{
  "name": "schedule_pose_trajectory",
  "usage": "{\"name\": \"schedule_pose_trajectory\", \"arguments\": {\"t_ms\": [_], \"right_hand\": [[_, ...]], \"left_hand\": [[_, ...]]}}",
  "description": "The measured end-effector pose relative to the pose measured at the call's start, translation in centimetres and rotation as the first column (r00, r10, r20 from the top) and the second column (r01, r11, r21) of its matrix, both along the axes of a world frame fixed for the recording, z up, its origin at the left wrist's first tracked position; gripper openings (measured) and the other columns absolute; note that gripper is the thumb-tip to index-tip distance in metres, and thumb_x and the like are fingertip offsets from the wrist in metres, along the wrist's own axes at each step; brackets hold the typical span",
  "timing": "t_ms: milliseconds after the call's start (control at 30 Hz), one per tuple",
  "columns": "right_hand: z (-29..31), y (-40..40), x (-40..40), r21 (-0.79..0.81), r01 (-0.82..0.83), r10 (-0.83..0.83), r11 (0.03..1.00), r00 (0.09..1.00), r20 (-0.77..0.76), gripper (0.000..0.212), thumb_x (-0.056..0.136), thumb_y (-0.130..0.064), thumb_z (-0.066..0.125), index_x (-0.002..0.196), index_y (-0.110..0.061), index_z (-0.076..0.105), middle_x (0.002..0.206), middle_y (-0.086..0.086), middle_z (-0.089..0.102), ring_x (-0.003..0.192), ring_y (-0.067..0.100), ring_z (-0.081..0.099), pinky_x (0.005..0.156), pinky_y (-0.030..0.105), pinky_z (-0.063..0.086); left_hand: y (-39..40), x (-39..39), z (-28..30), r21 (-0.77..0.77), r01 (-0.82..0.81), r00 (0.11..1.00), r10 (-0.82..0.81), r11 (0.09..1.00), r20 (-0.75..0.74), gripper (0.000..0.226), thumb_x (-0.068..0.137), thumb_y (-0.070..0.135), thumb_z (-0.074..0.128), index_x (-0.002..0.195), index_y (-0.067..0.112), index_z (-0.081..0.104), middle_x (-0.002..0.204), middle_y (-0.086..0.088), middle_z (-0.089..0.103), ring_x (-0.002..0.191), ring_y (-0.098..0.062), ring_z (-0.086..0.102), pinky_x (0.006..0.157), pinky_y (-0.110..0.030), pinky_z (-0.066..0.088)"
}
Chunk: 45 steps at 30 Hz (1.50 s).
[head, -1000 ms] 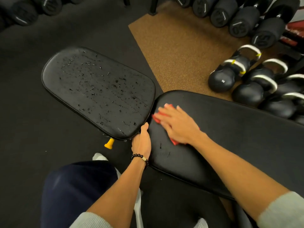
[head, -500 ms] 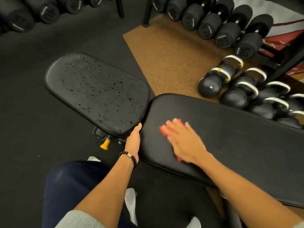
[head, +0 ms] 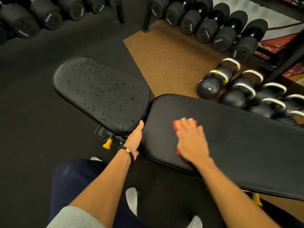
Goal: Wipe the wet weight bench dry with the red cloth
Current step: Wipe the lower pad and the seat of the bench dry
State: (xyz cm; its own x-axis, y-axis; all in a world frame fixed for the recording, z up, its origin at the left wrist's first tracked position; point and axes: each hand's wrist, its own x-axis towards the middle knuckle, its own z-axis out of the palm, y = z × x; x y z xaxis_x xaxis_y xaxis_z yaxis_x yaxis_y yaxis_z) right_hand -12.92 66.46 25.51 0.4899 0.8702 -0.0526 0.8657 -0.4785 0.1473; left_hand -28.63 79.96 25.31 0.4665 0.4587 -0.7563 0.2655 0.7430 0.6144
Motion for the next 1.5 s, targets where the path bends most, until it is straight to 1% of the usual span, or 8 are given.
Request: {"name": "schedule_pose_trajectory", "arguments": {"t_ms": [167, 400, 500, 733, 1100, 1200, 1367, 1500], "right_hand": [[-0.3, 1.2, 5.0, 0.062, 0.367, -0.369, 0.928, 0.929, 0.03, 0.055, 0.088, -0.025, 0.047, 0.142, -0.015, 0.042, 0.142, 0.01, 0.043, 0.135, 0.036, 0.033, 0.107, 0.058, 0.033], [-2.6, 5.1, -8.2, -0.014, -0.254, 0.243, 0.967, 0.937, -0.251, 0.062, 0.094, -0.031, 0.046, 0.153, -0.021, 0.029, 0.16, 0.005, 0.025, 0.151, 0.031, 0.013, 0.121, 0.051, 0.016], [-2.5, 1.0, -6.2, 0.042, -0.26, 0.263, 0.965, 0.938, -0.227, 0.054, 0.098, -0.031, 0.043, 0.151, -0.027, 0.037, 0.158, -0.003, 0.034, 0.15, 0.024, 0.022, 0.12, 0.049, 0.023], [0.5, -2.4, 7.8, 0.093, 0.351, -0.352, 0.932, 0.936, -0.012, 0.05, 0.091, -0.021, 0.047, 0.141, -0.018, 0.044, 0.14, 0.005, 0.045, 0.135, 0.033, 0.034, 0.108, 0.057, 0.035], [-1.2, -0.2, -4.8, 0.048, -0.392, 0.391, 0.919, 0.887, -0.245, 0.05, 0.098, -0.031, 0.041, 0.148, -0.026, 0.043, 0.158, -0.004, 0.037, 0.15, 0.024, 0.024, 0.12, 0.047, 0.019], [-0.4, -2.9, 0.9, 0.056, -0.254, 0.259, 0.966, 0.96, -0.106, 0.044, 0.094, -0.025, 0.042, 0.137, -0.026, 0.053, 0.143, 0.0, 0.051, 0.137, 0.03, 0.043, 0.108, 0.054, 0.04], [-1.9, 4.2, 3.5, 0.093, 0.233, -0.227, 0.968, 0.971, -0.075, 0.052, 0.1, -0.037, 0.036, 0.15, -0.022, 0.034, 0.155, 0.009, 0.034, 0.147, 0.036, 0.021, 0.116, 0.058, 0.022], [-3.5, 8.2, -5.0, 0.03, -0.039, 0.043, 0.999, 0.984, -0.174, 0.062, 0.101, -0.042, 0.036, 0.157, -0.021, 0.021, 0.163, 0.009, 0.019, 0.152, 0.036, 0.004, 0.12, 0.056, 0.009]], "left_hand": [[-0.1, 0.6, -0.5, 0.009, 0.025, 0.999, -0.026, 1.0, 0.038, 0.051, 0.099, 0.06, 0.038, 0.125, 0.022, 0.061, 0.116, 0.008, 0.065, 0.114, -0.014, 0.057, 0.107, -0.036, 0.042], [1.1, 1.5, -5.3, 0.039, 0.004, 0.998, -0.002, 0.999, -0.057, 0.122, 0.037, 0.099, 0.059, 0.135, 0.027, 0.058, 0.14, 0.0, 0.057, 0.126, -0.021, 0.054, 0.108, -0.047, 0.041], [0.2, 1.8, -2.7, 0.061, 0.015, 0.986, -0.005, 0.998, -0.169, 0.115, 0.06, 0.084, 0.064, 0.147, 0.013, 0.04, 0.147, -0.007, 0.048, 0.131, -0.028, 0.049, 0.109, -0.049, 0.04], [-0.6, 3.2, -2.9, 0.076, 0.008, 0.945, 0.017, 0.997, -0.327, 0.141, 0.053, 0.084, 0.062, 0.157, 0.021, -0.009, 0.165, -0.003, -0.006, 0.151, -0.031, 0.006, 0.118, -0.061, 0.017], [-0.2, 2.9, -1.5, -0.133, 0.079, 0.976, -0.104, 0.988, -0.194, 0.144, 0.028, 0.107, 0.042, 0.153, 0.036, 0.028, 0.163, -0.001, 0.021, 0.148, -0.035, 0.021, 0.107, -0.076, 0.007], [-0.1, 2.8, -1.9, -0.119, 0.003, 0.985, -0.023, 0.993, -0.169, 0.138, 0.035, 0.106, 0.045, 0.154, 0.039, 0.023, 0.162, 0.005, 0.022, 0.147, -0.027, 0.024, 0.113, -0.066, 0.014], [-0.6, 2.4, -0.1, -0.166, 0.034, 0.984, -0.061, 0.986, -0.165, 0.136, 0.038, 0.105, 0.043, 0.154, 0.039, 0.023, 0.162, 0.003, 0.023, 0.147, -0.033, 0.023, 0.11, -0.072, 0.013], [-0.6, 1.9, 0.9, -0.162, 0.014, 0.988, -0.038, 0.987, -0.148, 0.118, 0.053, 0.102, 0.038, 0.151, 0.038, 0.032, 0.162, -0.003, 0.026, 0.144, -0.04, 0.028, 0.108, -0.074, 0.015]]}}
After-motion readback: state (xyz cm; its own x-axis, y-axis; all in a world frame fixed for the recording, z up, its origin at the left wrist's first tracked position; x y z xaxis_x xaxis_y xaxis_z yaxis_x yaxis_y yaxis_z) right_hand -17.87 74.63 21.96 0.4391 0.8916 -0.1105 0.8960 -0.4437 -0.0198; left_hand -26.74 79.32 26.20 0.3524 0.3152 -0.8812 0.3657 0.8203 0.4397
